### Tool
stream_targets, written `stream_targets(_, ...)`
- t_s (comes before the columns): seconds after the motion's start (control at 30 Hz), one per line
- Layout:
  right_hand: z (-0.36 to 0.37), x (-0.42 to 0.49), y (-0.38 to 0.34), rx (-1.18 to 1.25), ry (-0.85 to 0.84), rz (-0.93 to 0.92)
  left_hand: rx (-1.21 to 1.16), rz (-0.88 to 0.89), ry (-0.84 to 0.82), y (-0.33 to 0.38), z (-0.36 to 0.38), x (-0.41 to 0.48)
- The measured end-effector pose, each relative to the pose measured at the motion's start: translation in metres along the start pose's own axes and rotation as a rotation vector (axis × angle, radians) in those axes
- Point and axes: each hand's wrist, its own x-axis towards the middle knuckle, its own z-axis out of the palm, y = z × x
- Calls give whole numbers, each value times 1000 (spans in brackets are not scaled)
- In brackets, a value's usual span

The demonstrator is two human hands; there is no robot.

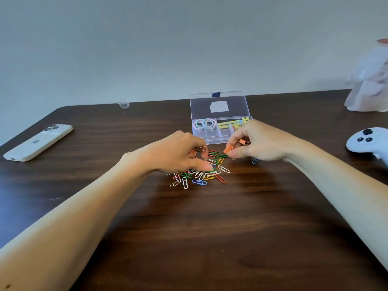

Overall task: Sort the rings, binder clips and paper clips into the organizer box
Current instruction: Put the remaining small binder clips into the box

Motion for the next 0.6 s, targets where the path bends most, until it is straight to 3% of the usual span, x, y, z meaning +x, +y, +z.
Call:
stream_targets(0.3, 3, 2, 1, 15, 1, -11, 18, 16, 16, -4, 4, 1)
stream_targets(0.6, -20, 16, 1, 167, 184, 3, -215, -78, 180, -21, -26, 23)
